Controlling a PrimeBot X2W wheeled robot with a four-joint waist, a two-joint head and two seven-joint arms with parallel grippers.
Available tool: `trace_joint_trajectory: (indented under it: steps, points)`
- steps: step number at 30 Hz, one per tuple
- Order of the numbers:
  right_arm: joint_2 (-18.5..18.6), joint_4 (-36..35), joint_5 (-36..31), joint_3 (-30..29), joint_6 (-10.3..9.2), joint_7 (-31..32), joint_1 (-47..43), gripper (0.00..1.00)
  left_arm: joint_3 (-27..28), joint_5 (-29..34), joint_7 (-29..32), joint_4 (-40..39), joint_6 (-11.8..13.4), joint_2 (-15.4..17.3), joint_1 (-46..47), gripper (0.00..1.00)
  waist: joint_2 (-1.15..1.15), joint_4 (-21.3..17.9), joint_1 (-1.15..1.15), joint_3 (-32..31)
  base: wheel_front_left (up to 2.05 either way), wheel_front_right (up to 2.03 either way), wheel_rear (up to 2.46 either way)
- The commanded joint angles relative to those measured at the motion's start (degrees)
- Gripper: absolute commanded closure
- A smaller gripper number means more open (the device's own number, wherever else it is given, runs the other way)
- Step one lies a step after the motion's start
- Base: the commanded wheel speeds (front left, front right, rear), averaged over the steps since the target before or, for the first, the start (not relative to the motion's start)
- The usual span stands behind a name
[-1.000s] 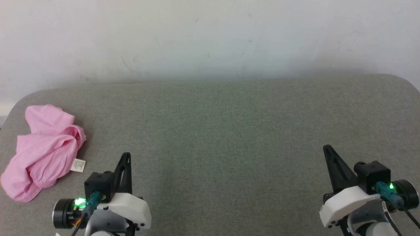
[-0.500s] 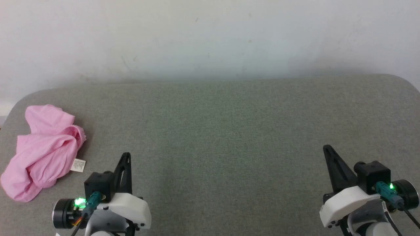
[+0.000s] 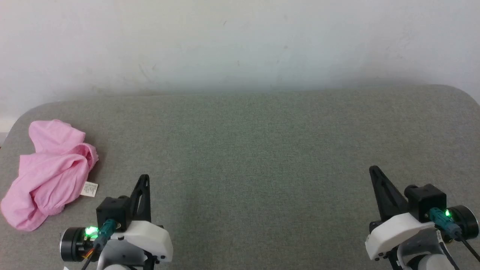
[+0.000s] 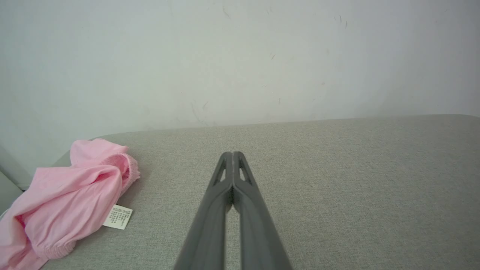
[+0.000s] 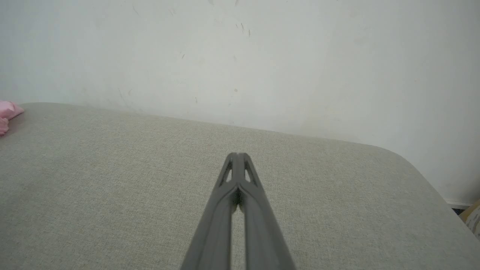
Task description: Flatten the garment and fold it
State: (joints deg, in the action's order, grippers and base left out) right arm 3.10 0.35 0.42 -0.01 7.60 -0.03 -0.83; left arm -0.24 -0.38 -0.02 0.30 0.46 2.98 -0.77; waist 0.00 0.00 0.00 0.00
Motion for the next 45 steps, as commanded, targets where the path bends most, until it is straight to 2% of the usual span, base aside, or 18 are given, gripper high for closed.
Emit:
trace_joint_trajectory:
  steps: [1, 45]
  points:
    - [-0.2, -0.3, -0.4, 0.0, -0.11, 0.0, 0.8, 1.0, 0.2, 0.4, 0.0, -0.3, -0.5, -0.1, 0.8, 1.0, 0.0, 0.0, 0.0, 0.0, 0.0, 0.0, 0.0]
    - [-0.2, -0.3, -0.4, 0.0, -0.11, 0.0, 0.8, 1.0, 0.2, 0.4, 0.0, -0.3, -0.5, -0.1, 0.8, 1.0, 0.0, 0.0, 0.0, 0.0, 0.0, 0.0, 0.0]
